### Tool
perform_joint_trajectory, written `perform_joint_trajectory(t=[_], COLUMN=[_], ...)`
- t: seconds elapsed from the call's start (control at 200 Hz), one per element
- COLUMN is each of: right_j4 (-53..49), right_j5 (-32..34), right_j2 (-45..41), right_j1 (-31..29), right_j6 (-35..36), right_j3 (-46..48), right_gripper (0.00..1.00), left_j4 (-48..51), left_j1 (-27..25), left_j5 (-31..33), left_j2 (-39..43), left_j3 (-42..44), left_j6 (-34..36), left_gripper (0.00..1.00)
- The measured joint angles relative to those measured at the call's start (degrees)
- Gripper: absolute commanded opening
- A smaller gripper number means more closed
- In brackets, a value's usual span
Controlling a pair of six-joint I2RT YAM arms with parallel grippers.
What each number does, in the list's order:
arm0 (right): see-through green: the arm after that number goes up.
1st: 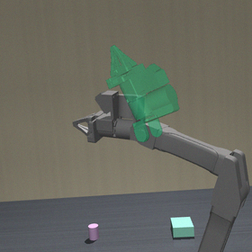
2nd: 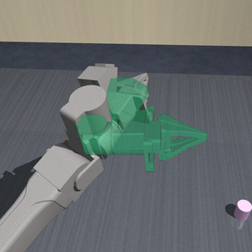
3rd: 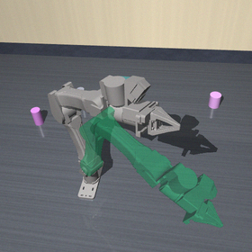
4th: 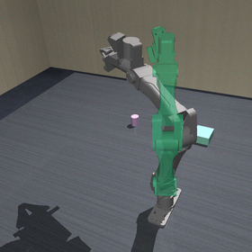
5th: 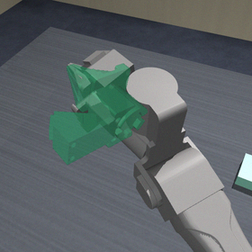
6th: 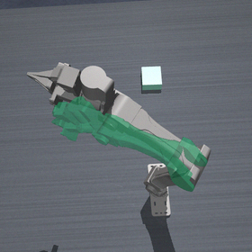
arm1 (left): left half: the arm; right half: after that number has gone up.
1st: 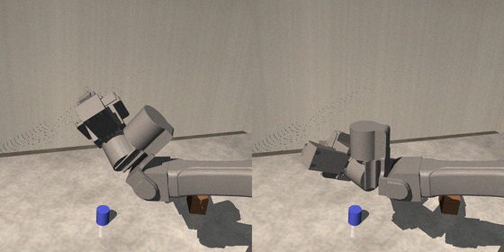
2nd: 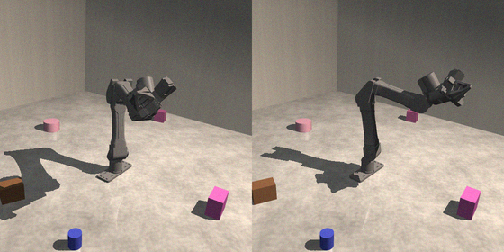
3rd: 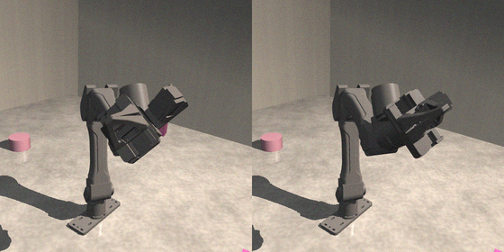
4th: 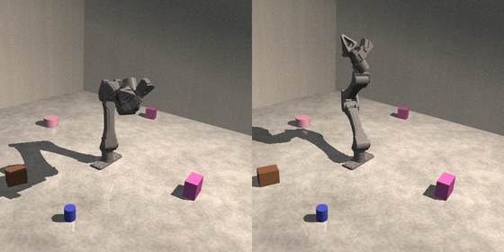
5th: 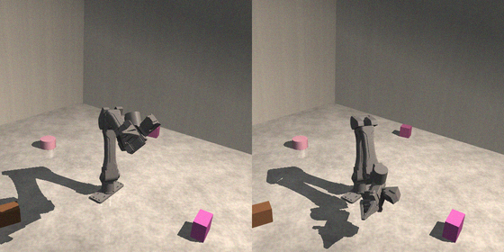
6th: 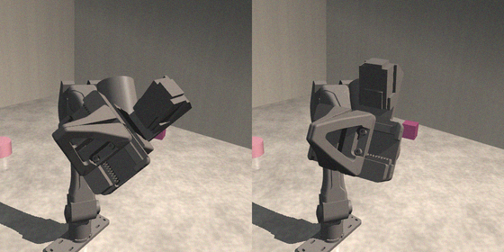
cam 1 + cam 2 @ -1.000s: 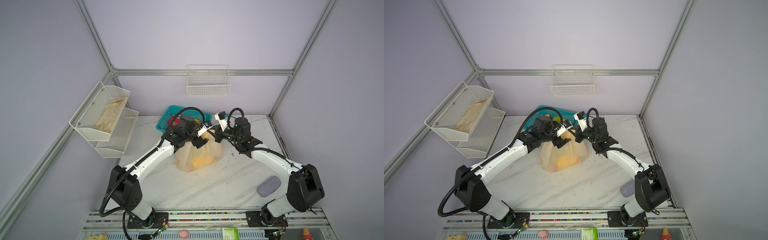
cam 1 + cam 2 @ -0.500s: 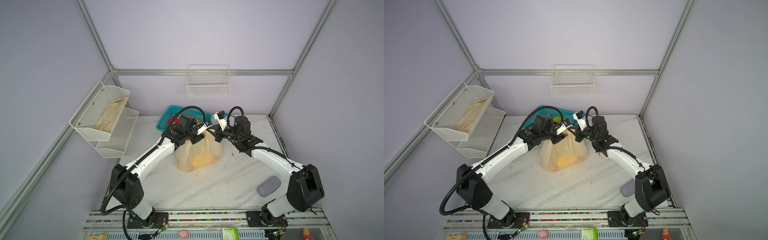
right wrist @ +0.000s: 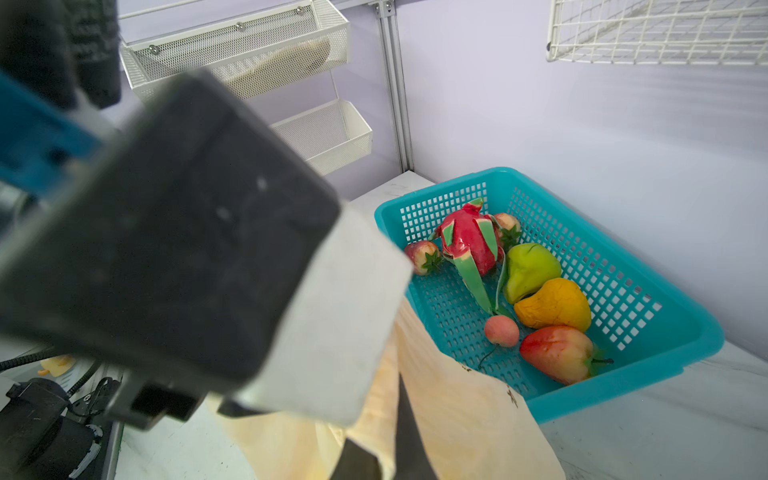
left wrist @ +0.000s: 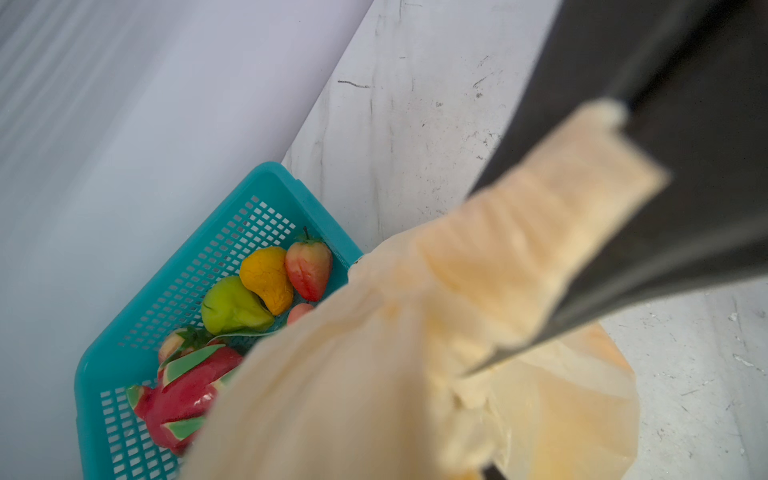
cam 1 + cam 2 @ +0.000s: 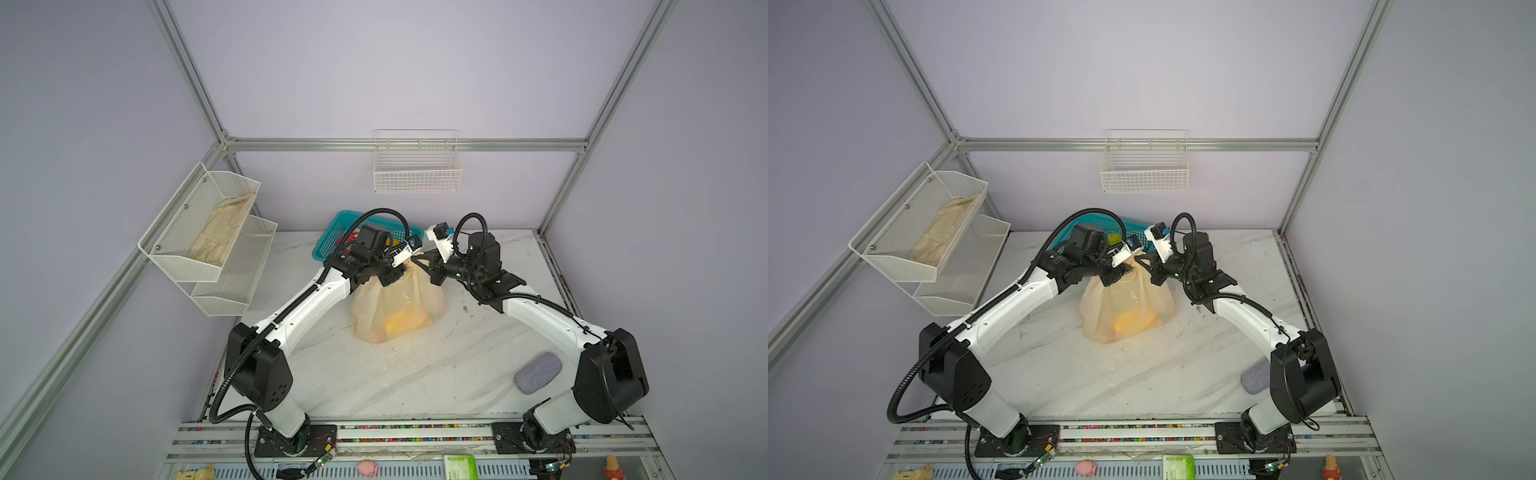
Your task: Place the fake fruits into the plastic bag and tie a complex knot
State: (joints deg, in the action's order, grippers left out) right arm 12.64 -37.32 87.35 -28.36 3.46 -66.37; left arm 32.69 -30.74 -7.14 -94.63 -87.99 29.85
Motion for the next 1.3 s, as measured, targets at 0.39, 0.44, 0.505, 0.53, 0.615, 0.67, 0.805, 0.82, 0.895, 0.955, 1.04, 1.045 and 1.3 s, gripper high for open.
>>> perform_joint_trajectory(t=[0.39,0.44,0.505,0.53,0.615,0.67,0.805,0.82,0.895,0.955,1.04,1.045,1.3], right_j4=[-1.62,-1.81,-1.86,-1.88,-1.88,-1.88,-2.05,-2.16,-2.45,-2.75,-3.06,-3.08,-3.26], right_j5=[0.48,0.55,0.61,0.68,0.85,0.94,0.96,1.03,1.18,1.31,1.16,1.18,-0.07], right_j2=[0.0,0.0,0.02,0.02,0.11,0.15,0.44,0.44,0.44,0.39,0.07,0.07,-0.26], right_j1=[-0.04,-0.04,-0.04,-0.04,-0.04,-0.04,-0.04,-0.04,-0.04,-0.04,-0.04,-0.02,1.01], right_j6=[2.01,2.36,3.02,3.32,4.26,4.9,6.6,6.75,8.41,9.55,11.47,11.45,16.68], right_j3=[-0.26,-0.39,-0.42,-0.42,-0.42,-0.44,-0.61,-0.61,-0.61,-0.52,-0.09,-0.04,0.39], right_gripper=[0.0,0.0,0.0,0.0,0.0,0.03,0.25,0.28,0.41,0.48,0.55,0.56,0.6], left_j4=[0.98,1.09,1.16,1.18,1.18,1.18,1.09,1.07,0.83,0.76,0.7,0.68,0.52], left_j1=[0.74,0.74,0.74,0.74,0.79,0.87,1.27,1.33,1.6,1.77,1.86,1.86,1.86], left_j5=[-2.47,-2.67,-2.8,-2.84,-2.99,-3.17,-3.61,-3.67,-4.07,-4.42,-4.83,-4.87,-7.21], left_j2=[-0.09,-0.09,-0.09,-0.09,-0.09,-0.09,-0.09,-0.09,-0.07,0.0,0.13,0.13,0.81], left_j3=[-0.04,-0.04,-0.04,-0.04,-0.04,-0.04,-0.04,-0.04,-0.04,-0.04,-0.04,-0.04,-0.04], left_j6=[0.0,0.2,0.44,0.63,1.03,1.27,1.44,1.49,1.95,2.49,3.04,3.08,5.35], left_gripper=[0.05,0.01,0.0,0.0,0.0,0.0,0.0,0.0,0.0,0.0,0.0,0.0,0.0])
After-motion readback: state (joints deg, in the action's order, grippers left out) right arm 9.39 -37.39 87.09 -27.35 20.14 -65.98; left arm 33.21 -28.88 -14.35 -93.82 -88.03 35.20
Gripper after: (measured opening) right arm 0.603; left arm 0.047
